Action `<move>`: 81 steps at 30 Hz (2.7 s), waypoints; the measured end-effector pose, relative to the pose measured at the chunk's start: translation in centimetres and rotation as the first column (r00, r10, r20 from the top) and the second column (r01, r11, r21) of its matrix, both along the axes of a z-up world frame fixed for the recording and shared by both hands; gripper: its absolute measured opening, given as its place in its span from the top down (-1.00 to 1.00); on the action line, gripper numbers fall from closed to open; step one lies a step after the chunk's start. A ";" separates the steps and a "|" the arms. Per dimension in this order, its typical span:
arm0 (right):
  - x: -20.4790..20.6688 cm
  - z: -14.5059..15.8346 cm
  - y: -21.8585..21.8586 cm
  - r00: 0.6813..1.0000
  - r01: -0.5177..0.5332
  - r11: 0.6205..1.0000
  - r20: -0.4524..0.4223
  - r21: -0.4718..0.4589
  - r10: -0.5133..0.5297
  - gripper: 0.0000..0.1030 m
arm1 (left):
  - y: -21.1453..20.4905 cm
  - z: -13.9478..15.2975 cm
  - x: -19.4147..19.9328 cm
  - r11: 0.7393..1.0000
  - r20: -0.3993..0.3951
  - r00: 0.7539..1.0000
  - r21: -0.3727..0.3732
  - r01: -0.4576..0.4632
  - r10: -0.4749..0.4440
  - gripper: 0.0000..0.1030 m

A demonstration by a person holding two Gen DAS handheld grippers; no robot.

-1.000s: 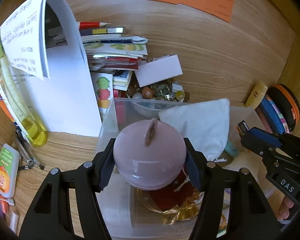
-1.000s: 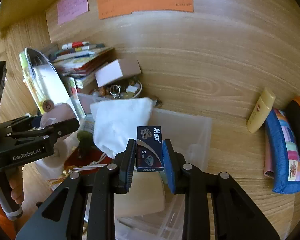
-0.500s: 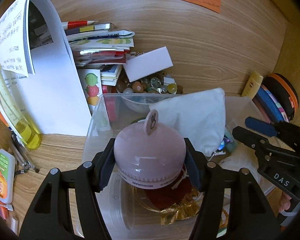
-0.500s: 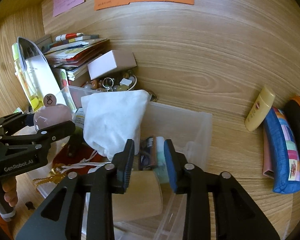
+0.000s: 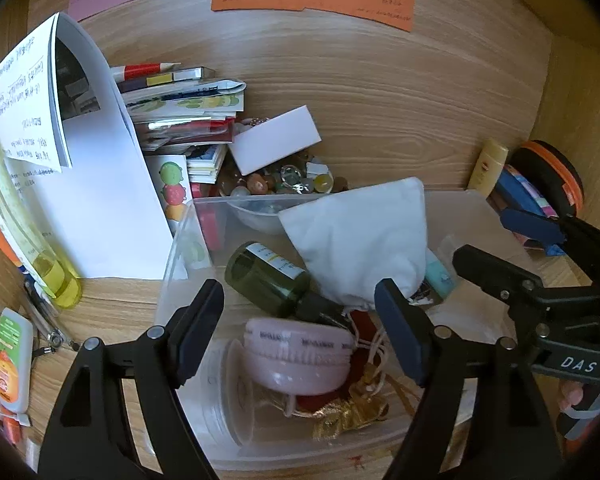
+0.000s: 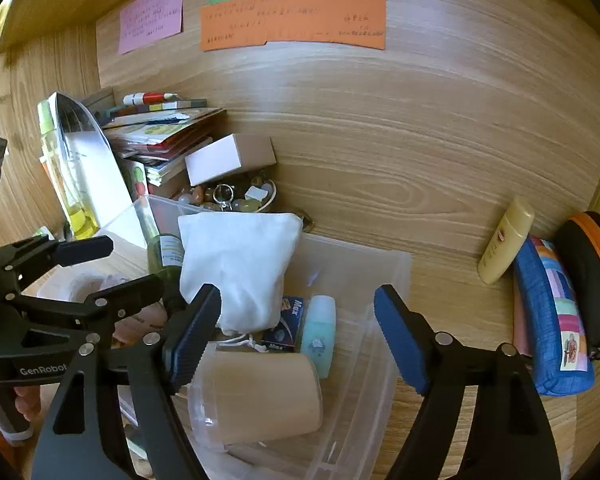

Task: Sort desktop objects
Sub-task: 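Open both tools to release the pink case and Max pack into the box, then move the left tool to the black clip while the right tool approaches the green-white tile, then grasp the black clip with the left tool while the right tool grasps the green-white tile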

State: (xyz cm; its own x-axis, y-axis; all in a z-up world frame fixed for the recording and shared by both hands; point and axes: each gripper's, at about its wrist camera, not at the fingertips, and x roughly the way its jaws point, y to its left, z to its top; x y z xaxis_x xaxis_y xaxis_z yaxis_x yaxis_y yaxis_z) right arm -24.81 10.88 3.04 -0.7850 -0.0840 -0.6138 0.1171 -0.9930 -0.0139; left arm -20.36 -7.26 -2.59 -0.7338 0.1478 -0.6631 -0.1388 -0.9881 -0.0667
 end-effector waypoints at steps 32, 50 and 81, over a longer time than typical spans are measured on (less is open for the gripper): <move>7.8 5.7 -2.8 0.980 -0.143 0.989 -0.135 0.024 0.145 -0.73 | -4.2 0.5 13.6 0.992 -0.042 0.998 -0.117 -0.042 0.037 -0.90; 10.4 -1.8 -4.8 0.978 -0.181 0.981 0.089 -0.071 0.187 -0.51 | -3.3 -3.9 14.7 0.997 0.060 0.997 -0.061 0.053 -0.049 -0.47; 6.8 -5.5 -6.3 0.952 -0.193 0.977 0.224 -0.095 0.210 0.56 | -2.1 -5.5 13.4 0.996 0.140 0.988 -0.045 0.073 -0.066 0.70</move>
